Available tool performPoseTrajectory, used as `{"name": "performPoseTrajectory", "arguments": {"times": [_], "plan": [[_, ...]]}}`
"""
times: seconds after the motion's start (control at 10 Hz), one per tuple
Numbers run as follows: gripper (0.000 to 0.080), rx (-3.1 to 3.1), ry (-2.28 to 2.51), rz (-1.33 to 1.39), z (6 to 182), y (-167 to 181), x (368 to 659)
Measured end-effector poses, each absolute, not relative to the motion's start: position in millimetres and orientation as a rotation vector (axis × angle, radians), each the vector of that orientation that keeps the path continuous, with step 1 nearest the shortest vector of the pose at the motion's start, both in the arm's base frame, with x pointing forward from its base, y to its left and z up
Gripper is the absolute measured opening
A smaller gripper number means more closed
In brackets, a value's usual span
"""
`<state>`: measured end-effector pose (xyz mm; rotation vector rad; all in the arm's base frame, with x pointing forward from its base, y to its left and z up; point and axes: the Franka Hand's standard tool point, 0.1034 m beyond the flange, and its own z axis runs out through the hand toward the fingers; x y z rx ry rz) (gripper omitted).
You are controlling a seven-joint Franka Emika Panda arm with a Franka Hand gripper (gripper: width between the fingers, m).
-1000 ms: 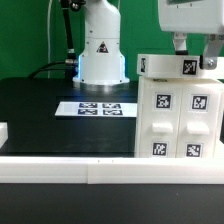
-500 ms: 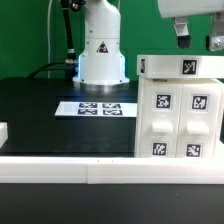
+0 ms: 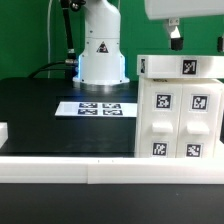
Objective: Assemble cabinet
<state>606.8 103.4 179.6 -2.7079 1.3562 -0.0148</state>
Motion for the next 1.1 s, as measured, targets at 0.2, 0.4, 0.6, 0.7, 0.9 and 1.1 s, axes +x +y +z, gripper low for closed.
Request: {"name": "performPoseTrajectory", "arguments": {"times": [0.2, 0.4, 0.6, 0.7, 0.9, 1.1], "plan": [[0.0797, -2.856, 1.018, -0.026, 181.0, 102.8, 609.0], [0.0797, -2.902, 0.881, -0.034, 180.3, 102.6, 608.6], [0.0797, -2.971, 0.625, -0.049, 180.2, 102.1, 608.7], [0.0797, -3.012, 0.457, -0.060, 180.3, 101.8, 608.6], [0.0797, -3.074, 0.030, -0.082, 181.5, 103.0, 608.6], [0.0797, -3.056, -0.409, -0.081, 174.6, 98.0, 607.8]]}}
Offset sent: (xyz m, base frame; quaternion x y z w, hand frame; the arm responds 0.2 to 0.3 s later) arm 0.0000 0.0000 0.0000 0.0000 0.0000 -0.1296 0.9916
